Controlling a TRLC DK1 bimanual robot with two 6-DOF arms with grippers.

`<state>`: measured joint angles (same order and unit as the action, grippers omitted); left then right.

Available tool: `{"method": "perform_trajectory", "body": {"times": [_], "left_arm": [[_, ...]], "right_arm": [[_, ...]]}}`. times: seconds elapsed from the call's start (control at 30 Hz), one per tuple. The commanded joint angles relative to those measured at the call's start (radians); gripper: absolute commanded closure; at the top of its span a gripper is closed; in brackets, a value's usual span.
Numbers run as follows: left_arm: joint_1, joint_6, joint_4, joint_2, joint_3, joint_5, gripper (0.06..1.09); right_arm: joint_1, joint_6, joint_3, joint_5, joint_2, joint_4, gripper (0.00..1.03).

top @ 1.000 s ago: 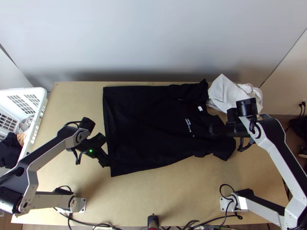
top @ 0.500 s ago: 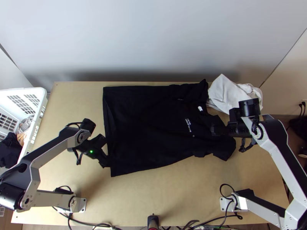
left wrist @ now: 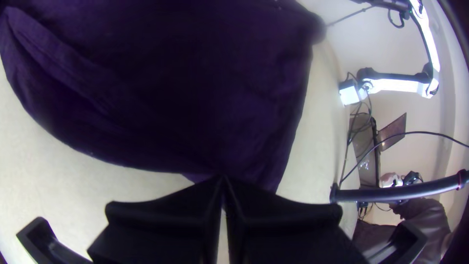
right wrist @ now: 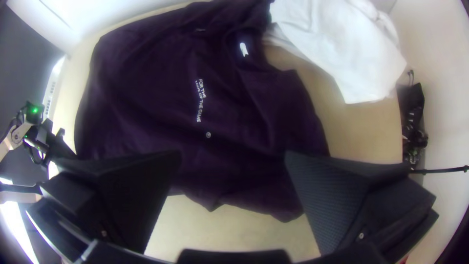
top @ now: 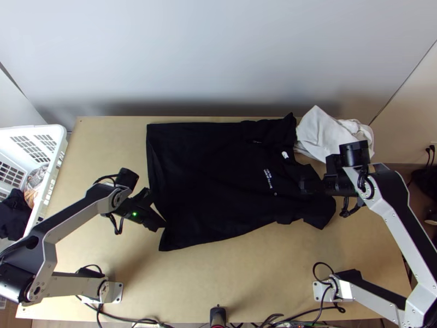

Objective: Fold the t-shirt

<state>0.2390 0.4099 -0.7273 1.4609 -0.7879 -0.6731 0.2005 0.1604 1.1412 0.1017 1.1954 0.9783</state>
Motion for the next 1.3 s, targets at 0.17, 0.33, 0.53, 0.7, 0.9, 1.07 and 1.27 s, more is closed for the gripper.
{"method": "perform_trajectory", "body": {"times": [0.17,0.33,0.53,0.7,0.9,1.07,1.27], "left_arm": [[-0.132,0.093,0.006,-0.040,0.055,0.027,1.05],[-0.288,0.241,-0.109,-0.050,0.058,0.027,1.05],[-0.432,0.392,-0.236,-0.059,0.052,0.040,1.05],[-0.460,0.418,-0.271,-0.065,0.055,0.148,1.05],[-0.526,0.460,-0.293,-0.114,0.056,0.195,1.05],[-0.589,0.529,-0.316,-0.128,0.069,0.227,1.05],[-0.644,0.576,-0.322,-0.120,0.069,0.250,1.05]], "right_arm": [[-0.024,-0.007,0.000,0.000,-0.014,0.002,0.04],[-0.024,-0.010,-0.003,0.000,-0.011,0.002,0.04],[-0.024,-0.010,-0.005,0.000,0.006,0.000,0.04],[-0.024,-0.010,-0.001,0.000,0.015,0.000,0.04],[-0.024,-0.012,0.005,0.000,0.026,-0.001,0.04],[-0.024,-0.013,0.009,0.000,0.032,-0.003,0.04],[-0.009,0.002,-0.023,0.029,0.064,0.020,0.04]]}}
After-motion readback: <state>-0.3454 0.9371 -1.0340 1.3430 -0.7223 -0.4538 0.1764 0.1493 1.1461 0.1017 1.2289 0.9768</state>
